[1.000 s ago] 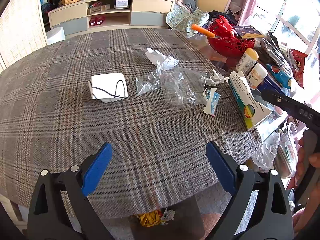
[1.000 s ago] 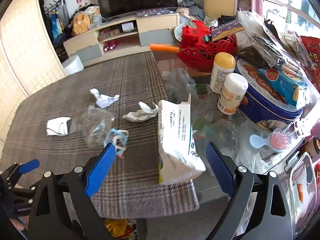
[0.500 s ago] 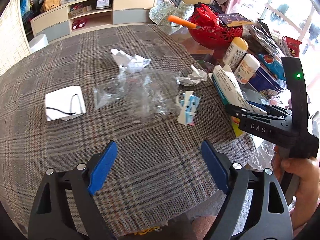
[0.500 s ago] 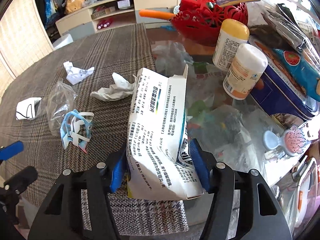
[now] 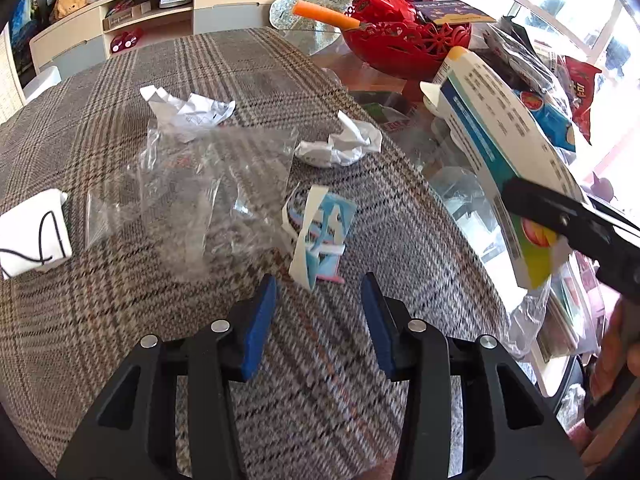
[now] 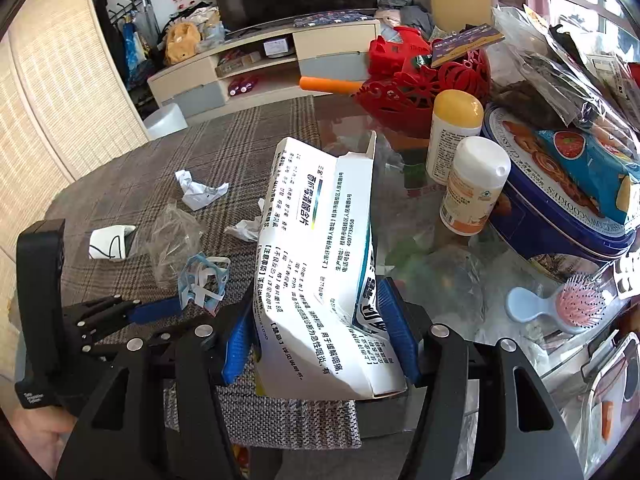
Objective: Collect trash
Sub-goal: 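Grasp the white medicine box with the right gripper while the left grasps the blue-white packet, then lower both held items over the bin and open both grippers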
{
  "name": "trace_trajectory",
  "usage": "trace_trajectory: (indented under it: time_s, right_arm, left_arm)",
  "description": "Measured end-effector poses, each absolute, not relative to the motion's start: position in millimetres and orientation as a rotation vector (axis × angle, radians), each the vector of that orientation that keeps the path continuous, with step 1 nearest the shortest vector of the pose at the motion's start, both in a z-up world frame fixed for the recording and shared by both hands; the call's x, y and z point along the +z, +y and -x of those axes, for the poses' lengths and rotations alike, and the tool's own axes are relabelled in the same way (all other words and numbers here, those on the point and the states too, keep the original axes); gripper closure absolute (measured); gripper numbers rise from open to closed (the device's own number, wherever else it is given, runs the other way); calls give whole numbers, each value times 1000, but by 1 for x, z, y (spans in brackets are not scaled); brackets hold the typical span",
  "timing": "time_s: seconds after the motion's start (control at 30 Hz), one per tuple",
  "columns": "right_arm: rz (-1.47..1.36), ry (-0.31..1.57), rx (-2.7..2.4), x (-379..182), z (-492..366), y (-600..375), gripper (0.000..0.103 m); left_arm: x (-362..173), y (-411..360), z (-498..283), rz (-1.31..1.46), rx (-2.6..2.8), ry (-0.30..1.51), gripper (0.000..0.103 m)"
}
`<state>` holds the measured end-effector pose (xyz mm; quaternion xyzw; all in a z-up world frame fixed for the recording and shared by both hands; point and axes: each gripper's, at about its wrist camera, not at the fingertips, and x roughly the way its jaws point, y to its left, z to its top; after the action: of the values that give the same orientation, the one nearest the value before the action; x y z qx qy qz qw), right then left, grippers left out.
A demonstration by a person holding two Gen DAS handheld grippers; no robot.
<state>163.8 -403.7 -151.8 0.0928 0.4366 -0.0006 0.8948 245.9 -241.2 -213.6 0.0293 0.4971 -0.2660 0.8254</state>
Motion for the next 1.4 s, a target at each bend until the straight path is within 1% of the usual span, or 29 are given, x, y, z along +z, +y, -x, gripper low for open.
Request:
trace_trajectory:
  time_s: [0.07,0.13,0.17,0.2,0.43,0.5,0.77,1.07,1.27,1.4]
  right_arm:
    - [-198,901,3,-151,-160,-407,43]
    - [-206,900,3,-150,-163,-410,43]
    - [-210,899,0,-151,-163,-412,43]
    - [-214,899,-1,-152,-164,-412,43]
    - [-230,897,6,-151,-150,-410,43]
    - [-232,894,10,-148,-142,-406,43]
    - [-222,900,54,-142,-100,-369,43]
    - [-219,928,121,-147,-40,-310,43]
    - [-208,996,172,-173,-4,-270,43]
    - [-203,1079,197,-205,11,-249,43]
  left_arm:
    - [-214,-247,-250,-67,-570,1051,66]
    - [-215,-253,-254,-80,-575,1058,75]
    - [-215,-254,-255,-86,-575,1059,85]
    - [-214,-255,-255,-88,-577,1060,91]
    - [-208,-255,-235,-114,-603,1054,93]
    - [-206,-252,-226,-122,-605,1058,100]
    - [-193,-215,-168,-130,-569,1049,101]
    - [-189,-146,-93,-113,-485,1049,101]
    - [-208,-101,-46,-79,-407,1069,101]
    - [-241,-80,-24,-40,-383,1131,101]
